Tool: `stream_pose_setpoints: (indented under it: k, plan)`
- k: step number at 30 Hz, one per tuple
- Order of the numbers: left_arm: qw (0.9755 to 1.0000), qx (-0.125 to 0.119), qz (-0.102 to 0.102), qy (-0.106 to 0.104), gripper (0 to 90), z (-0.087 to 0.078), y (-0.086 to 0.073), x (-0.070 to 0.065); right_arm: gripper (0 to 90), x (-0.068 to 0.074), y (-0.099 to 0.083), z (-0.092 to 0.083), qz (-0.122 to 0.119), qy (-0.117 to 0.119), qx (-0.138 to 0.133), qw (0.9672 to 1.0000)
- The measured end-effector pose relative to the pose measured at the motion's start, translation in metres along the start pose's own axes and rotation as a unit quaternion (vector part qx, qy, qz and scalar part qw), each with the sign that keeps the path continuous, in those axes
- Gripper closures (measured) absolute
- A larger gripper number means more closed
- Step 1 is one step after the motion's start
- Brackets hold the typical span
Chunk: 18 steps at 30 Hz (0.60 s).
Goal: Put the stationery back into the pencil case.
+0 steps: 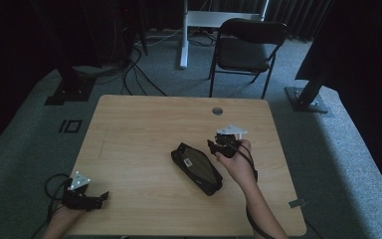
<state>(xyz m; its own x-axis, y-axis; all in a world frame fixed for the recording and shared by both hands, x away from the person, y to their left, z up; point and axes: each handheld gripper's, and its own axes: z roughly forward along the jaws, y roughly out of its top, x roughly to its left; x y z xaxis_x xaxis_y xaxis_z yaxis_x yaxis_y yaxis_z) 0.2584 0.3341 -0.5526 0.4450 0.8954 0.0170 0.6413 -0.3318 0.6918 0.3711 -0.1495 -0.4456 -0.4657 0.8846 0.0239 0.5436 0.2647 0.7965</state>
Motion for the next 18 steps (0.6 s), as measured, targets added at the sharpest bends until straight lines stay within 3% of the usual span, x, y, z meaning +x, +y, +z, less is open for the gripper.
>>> stream_pose_setpoints:
  k: [18]
  plan:
    - [1.0000,0.000,0.000,0.000,0.2,0.000,0.000,0.000,63.3,-0.048,-0.015,0.008,0.038,-0.062,0.009,0.9973]
